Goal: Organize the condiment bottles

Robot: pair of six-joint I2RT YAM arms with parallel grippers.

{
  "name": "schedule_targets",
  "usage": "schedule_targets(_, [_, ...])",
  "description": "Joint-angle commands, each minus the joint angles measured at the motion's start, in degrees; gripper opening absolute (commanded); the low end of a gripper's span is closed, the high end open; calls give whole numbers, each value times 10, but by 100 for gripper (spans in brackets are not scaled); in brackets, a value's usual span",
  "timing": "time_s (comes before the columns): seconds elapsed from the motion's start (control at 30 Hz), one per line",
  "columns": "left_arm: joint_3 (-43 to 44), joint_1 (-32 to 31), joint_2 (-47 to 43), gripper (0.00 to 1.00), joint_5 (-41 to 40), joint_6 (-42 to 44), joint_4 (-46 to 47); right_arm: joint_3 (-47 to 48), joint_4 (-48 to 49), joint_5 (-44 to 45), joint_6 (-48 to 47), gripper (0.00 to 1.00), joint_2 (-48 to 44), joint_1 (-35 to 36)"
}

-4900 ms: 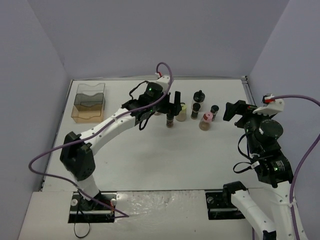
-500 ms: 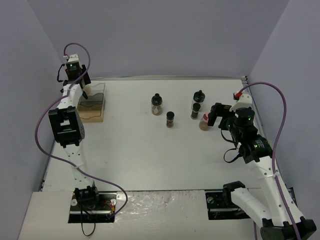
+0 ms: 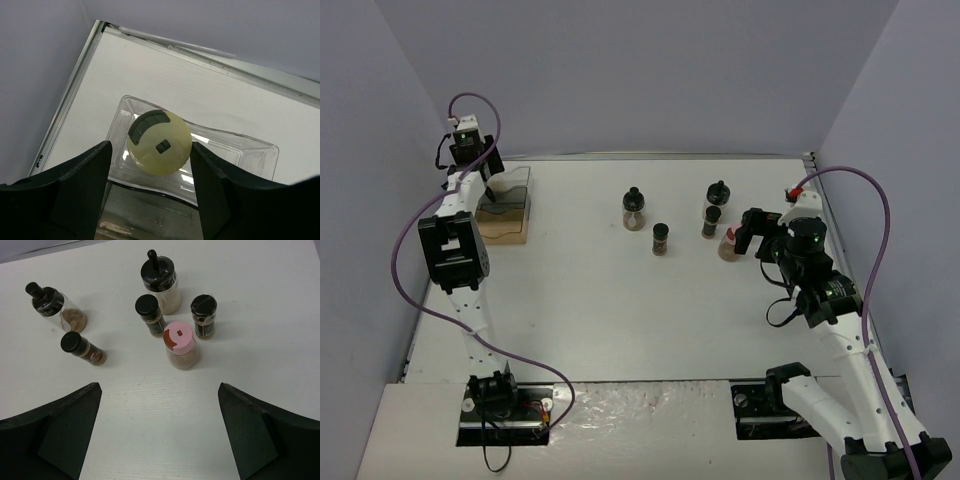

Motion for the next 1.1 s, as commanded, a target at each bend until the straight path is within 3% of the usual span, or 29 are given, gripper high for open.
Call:
schedule_targets(0.0, [10, 6, -21, 60, 3, -8, 39, 5, 44, 8, 14, 100, 10, 4])
schedule_targets(0.13, [4, 9, -31, 68, 7, -10, 31, 5, 47, 18, 19, 100, 27, 6])
schedule_targets(0.27, [-8, 9, -69, 89, 8, -10, 20, 15, 48, 47, 9, 100, 68, 10])
schedule_targets(0.37, [-11, 9, -116, 97, 9, -20, -12, 23, 60, 75, 6, 100, 105, 19])
schedule_targets(0.6, [-58, -12, -262, 97, 66, -67, -105, 35, 115, 119, 30, 100, 198, 23])
schedule_targets(0.7, [-123, -38, -342, 97, 76, -81, -133, 37, 142, 130, 42, 100, 250, 29])
schedule_targets(0.9, [-275, -126, -475, 97, 87, -95, -127, 57, 179, 188, 70, 95, 345, 37])
schedule_targets(1.07, [-343, -199, -521, 97, 86, -65, -151, 71, 193, 215, 86, 91, 400, 38])
